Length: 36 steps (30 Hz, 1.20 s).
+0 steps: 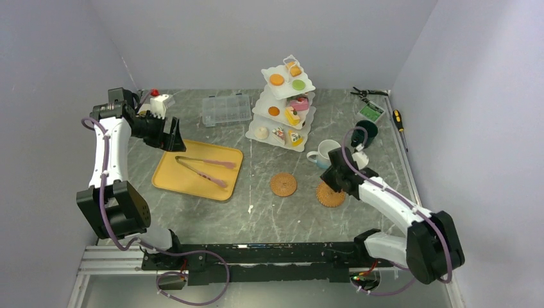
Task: Serve the afternoon tea
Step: Move the coaster to the center of the board, then pick up the cup at the center of the board.
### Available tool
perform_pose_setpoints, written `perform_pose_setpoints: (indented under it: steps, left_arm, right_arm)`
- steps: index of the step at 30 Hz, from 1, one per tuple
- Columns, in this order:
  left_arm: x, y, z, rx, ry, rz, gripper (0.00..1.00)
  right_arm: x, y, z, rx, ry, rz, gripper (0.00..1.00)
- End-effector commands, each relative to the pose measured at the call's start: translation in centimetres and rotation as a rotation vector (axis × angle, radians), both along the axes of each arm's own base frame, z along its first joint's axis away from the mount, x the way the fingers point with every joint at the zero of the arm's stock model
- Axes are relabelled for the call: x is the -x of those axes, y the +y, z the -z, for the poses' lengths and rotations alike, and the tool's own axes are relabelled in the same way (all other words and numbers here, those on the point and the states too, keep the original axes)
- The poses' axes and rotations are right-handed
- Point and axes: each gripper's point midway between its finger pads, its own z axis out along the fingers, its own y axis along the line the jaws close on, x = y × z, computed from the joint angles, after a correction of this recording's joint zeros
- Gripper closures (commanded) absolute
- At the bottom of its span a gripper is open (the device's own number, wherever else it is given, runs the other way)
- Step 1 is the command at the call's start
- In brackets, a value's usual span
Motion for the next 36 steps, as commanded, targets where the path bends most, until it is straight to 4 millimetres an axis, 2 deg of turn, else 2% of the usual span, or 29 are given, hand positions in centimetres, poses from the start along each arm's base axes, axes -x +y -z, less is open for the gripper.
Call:
perform_pose_setpoints:
  steps: [1, 4, 6, 10, 13, 16, 19, 24, 28, 30, 33, 36]
  left_arm:
    - [-0.3, -0.5, -0.9, 0.032, -0.024, 0.021, 0.07]
    - [0.1, -0.5, -0.8, 0.03, -0.031, 0.019, 0.06]
    - [0.4, -0.6, -0.8, 0.031, -0.031, 0.022, 0.07]
    - [0.8, -0.7, -0.7, 0.025, -0.028, 0.031, 0.07]
    - [1.0, -0.7, -0.7, 0.02, -0.027, 0.035, 0.07]
    - [0.8, -0.7, -1.0, 0.027, -0.028, 0.035, 0.07]
    - [0.7, -0.8, -1.3, 0.04, -0.017, 0.034, 0.07]
    - [1.8, -1.5, -0.5, 0.076, 0.035, 0.029, 0.07]
    - [2.9, -1.6, 0.8, 0.076, 0.043, -0.025, 0.07]
    - [3.2, -1.9, 0.6, 0.079, 0.017, -0.035, 0.07]
    - [3.3, -2.1, -0.5, 0.085, -0.011, -0.031, 0.07]
    - [2.9, -2.2, -1.4, 0.09, -0.033, -0.017, 0.07]
  right_arm:
    - [-3.1, -1.2, -8.3, 0.101, -0.197, -0.028, 0.62]
    - [-3.9, -1.6, -11.3, 0.116, -0.271, -0.029, 0.58]
    - [-4.2, -1.8, -12.0, 0.114, -0.279, -0.02, 0.56]
    - [-5.0, -3.4, -11.2, 0.108, -0.238, 0.022, 0.53]
    - [-5.9, -5.8, -10.4, 0.106, -0.211, 0.072, 0.5]
    - [-6.2, -8.0, -10.7, 0.113, -0.203, 0.094, 0.46]
    - [-6.0, -8.8, -10.6, 0.153, -0.191, 0.082, 0.38]
    - [-6.1, -9.0, -9.1, 0.156, -0.101, 0.055, 0.31]
    - [-7.2, -8.9, -9.1, 0.163, -0.079, 0.041, 0.3]
    - [-7.8, -8.5, -8.9, 0.15, -0.072, 0.04, 0.3]
    - [-8.7, -6.9, -8.0, 0.137, -0.077, 0.018, 0.3]
    - [-9.2, -5.9, -7.5, 0.162, -0.059, 0.001, 0.3]
